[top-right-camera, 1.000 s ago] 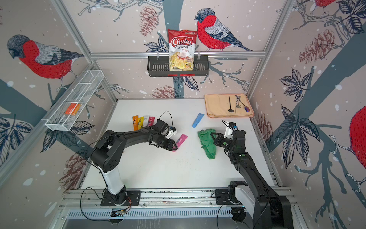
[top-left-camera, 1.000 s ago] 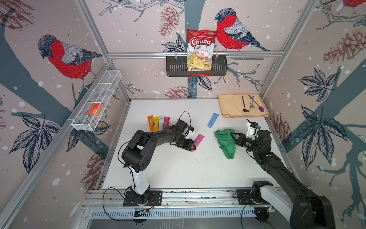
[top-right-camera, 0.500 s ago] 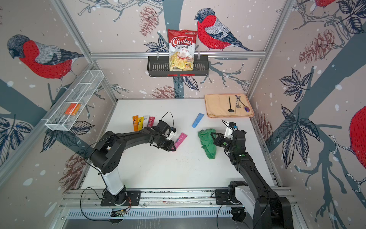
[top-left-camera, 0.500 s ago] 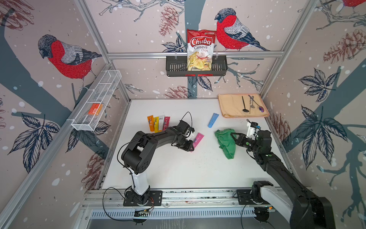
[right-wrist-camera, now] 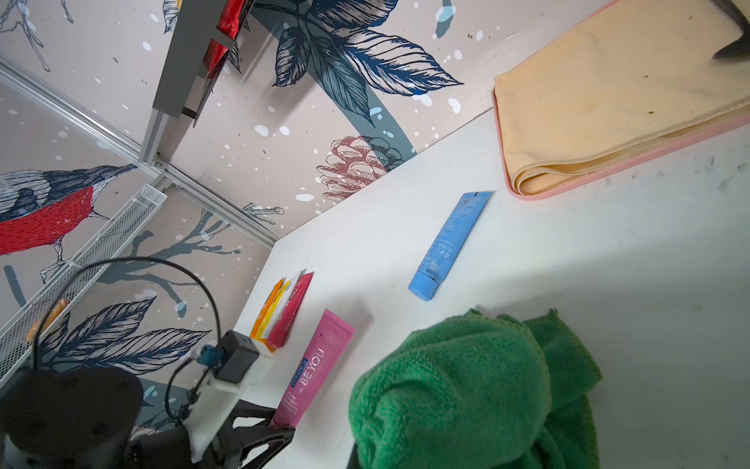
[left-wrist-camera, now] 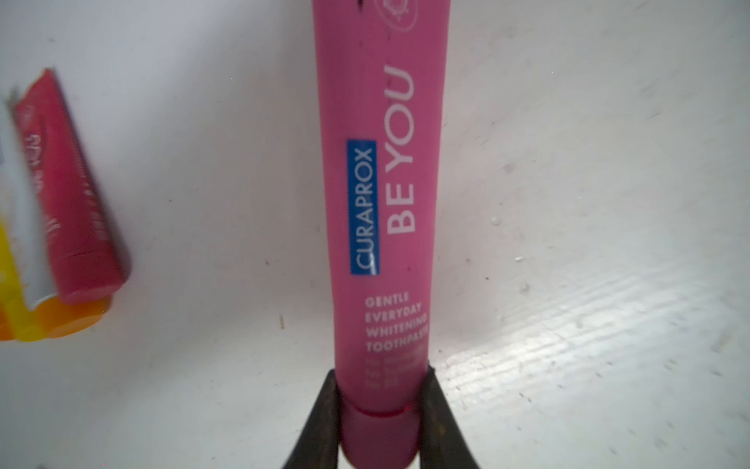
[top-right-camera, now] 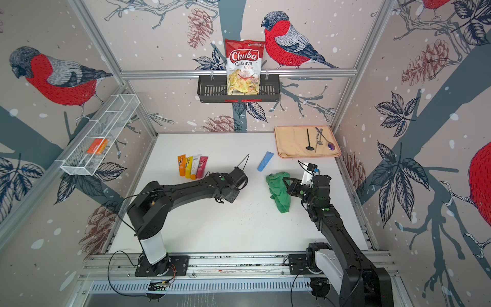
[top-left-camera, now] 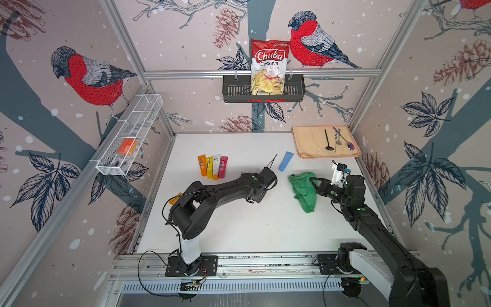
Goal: Wipe the surface of the toothpaste tube
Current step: Adjust the toothpaste at the center of the board.
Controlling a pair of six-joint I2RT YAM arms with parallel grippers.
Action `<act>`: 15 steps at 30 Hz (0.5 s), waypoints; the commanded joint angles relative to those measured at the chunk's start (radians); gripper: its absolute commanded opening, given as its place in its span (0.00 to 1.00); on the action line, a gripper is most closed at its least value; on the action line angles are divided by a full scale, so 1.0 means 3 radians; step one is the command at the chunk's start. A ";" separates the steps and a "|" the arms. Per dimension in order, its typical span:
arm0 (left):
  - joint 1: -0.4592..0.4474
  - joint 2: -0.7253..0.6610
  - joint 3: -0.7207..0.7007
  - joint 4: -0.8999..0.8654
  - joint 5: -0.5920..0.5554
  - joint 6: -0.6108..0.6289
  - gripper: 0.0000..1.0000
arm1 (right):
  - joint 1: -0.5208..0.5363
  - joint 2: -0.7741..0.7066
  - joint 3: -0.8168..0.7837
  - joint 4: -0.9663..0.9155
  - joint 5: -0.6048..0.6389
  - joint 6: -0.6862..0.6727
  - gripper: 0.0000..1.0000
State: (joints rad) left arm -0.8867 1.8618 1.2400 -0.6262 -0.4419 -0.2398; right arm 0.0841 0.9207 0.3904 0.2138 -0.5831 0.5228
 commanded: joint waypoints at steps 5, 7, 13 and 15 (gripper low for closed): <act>-0.0384 0.0267 -0.0002 -0.0277 -0.1393 -0.0334 0.08 | -0.0009 -0.0037 0.0023 0.0093 -0.0037 0.0008 0.00; -0.0472 0.0277 0.0002 -0.0289 -0.1532 -0.0384 0.09 | -0.0009 -0.0033 0.0017 0.0099 -0.0035 0.0009 0.00; -0.0666 0.0400 0.0011 -0.0285 -0.1691 -0.0418 0.12 | -0.0007 -0.0021 0.0016 0.0104 -0.0036 0.0011 0.00; -0.0708 0.0496 0.0008 -0.0291 -0.1733 -0.0459 0.13 | -0.0011 -0.0025 0.0017 0.0100 -0.0040 0.0011 0.00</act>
State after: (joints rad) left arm -1.0885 1.9858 1.2411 -0.6960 -0.8917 -0.3435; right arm 0.0830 0.9161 0.3908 0.2077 -0.5831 0.5228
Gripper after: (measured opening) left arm 0.244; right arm 0.083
